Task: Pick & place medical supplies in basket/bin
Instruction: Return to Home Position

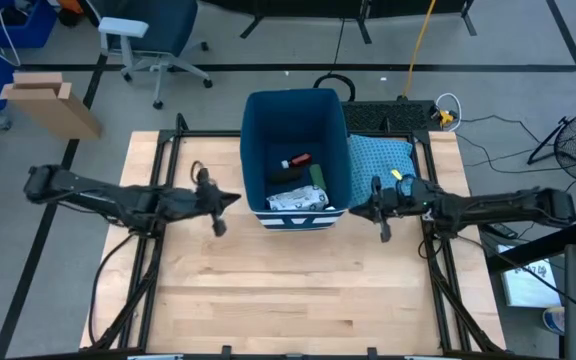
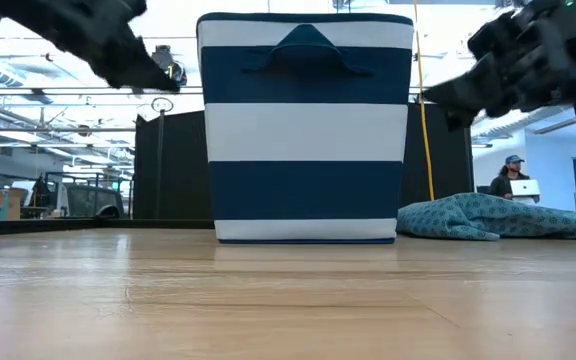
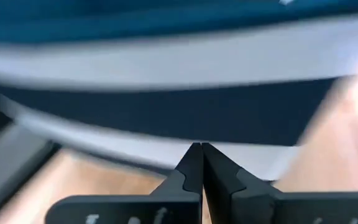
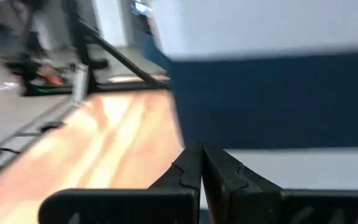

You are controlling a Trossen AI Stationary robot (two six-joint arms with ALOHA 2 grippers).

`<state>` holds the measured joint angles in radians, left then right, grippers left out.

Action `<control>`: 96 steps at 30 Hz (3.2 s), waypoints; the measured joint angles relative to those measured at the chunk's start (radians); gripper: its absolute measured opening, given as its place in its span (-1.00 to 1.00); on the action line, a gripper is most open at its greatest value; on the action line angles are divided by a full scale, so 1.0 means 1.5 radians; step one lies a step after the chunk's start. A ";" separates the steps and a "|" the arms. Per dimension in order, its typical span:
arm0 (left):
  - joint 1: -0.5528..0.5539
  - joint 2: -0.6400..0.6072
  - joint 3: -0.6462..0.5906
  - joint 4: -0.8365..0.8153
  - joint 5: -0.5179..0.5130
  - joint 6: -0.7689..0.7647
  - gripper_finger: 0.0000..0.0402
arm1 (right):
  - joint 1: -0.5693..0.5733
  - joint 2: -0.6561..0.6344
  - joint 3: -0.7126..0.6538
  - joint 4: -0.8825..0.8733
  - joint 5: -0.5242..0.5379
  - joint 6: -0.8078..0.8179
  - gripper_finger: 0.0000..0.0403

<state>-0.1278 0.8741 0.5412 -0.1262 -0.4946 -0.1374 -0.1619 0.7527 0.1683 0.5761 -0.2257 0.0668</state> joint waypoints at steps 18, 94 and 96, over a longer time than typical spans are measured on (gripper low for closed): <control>0.076 -0.324 -0.242 0.242 0.253 0.133 -1.00 | -0.028 -0.219 -0.078 -0.012 -0.046 0.018 -1.00; 0.006 -0.448 -0.354 0.189 0.207 0.141 -0.77 | -0.027 -0.371 -0.102 -0.210 -0.025 -0.005 -1.00; 0.006 -0.448 -0.354 0.189 0.207 0.141 -0.77 | -0.027 -0.371 -0.102 -0.210 -0.025 -0.005 -1.00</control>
<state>-0.1192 0.2028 0.0101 0.1577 -0.1844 0.0734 -0.2020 0.1959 0.0147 0.2607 -0.2638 0.0593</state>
